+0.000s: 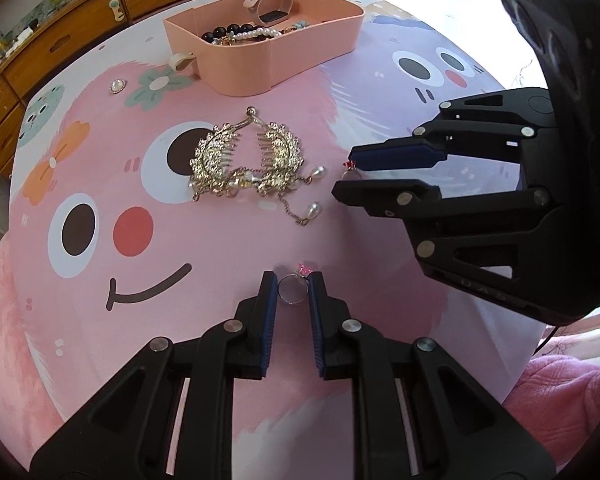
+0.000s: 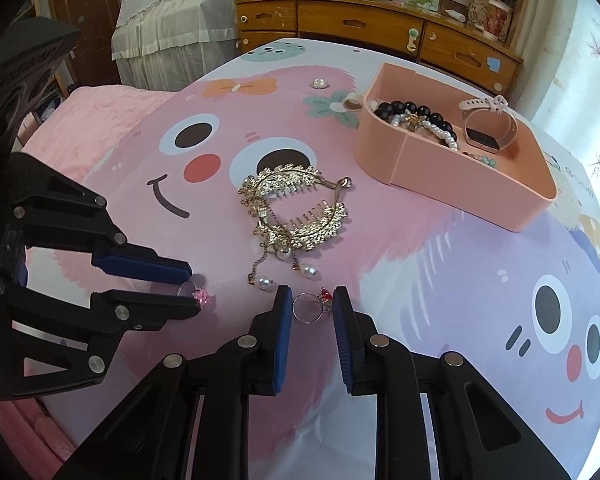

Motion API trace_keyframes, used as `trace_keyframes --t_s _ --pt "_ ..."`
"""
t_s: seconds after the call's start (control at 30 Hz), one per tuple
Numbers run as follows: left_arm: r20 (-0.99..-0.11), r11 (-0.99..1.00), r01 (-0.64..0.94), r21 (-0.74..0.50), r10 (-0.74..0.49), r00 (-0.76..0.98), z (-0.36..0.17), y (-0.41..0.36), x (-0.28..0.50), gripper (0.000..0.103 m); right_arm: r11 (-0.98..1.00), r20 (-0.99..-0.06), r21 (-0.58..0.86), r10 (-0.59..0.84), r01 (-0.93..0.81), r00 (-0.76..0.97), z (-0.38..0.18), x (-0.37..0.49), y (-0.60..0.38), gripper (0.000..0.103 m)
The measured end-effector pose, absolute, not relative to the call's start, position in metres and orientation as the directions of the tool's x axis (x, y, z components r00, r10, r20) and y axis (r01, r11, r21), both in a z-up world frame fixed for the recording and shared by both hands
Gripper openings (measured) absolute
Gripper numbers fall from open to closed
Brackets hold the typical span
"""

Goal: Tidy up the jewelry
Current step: 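Grasp the silver pink-gem ring with the left tool while the right grasps the red-gem ring, then carry both rings into the pink tray and open both tools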

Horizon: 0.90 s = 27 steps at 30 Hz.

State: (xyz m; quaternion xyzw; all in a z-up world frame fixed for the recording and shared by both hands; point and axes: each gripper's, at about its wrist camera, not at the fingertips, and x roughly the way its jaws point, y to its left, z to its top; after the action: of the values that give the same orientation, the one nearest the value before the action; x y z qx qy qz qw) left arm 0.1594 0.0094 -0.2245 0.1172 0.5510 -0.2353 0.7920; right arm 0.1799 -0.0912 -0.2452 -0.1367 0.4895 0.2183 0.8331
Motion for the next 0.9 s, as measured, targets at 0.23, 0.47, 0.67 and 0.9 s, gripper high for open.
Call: trace_keyframes --t_s 0.23,0.47,0.67,0.9 --pt "-0.900 0.851 0.516 -0.095 -0.295 0.321 -0.205 -0.012 0.172 0.013 0.884 -0.853 -0.010 0.236 -0.467 0.465 -0.214 0.195 -0.120 0.021" --pt "-0.870 0.878 0.471 -0.080 -0.293 0.397 -0.181 -0.039 0.194 0.013 0.876 -0.820 -0.037 0.248 -0.480 0.516 -0.177 0.217 -0.160 0.021" --pt "-0.836 0.919 0.390 -0.055 -0.256 0.486 -0.159 -0.054 0.221 0.013 0.874 -0.791 -0.047 0.263 -0.483 0.552 -0.151 0.241 -0.195 0.021" --pt "-0.787 0.964 0.262 -0.046 -0.197 0.584 -0.139 -0.065 0.254 0.013 0.882 -0.760 -0.022 0.291 -0.471 0.580 -0.142 0.277 -0.228 0.021"
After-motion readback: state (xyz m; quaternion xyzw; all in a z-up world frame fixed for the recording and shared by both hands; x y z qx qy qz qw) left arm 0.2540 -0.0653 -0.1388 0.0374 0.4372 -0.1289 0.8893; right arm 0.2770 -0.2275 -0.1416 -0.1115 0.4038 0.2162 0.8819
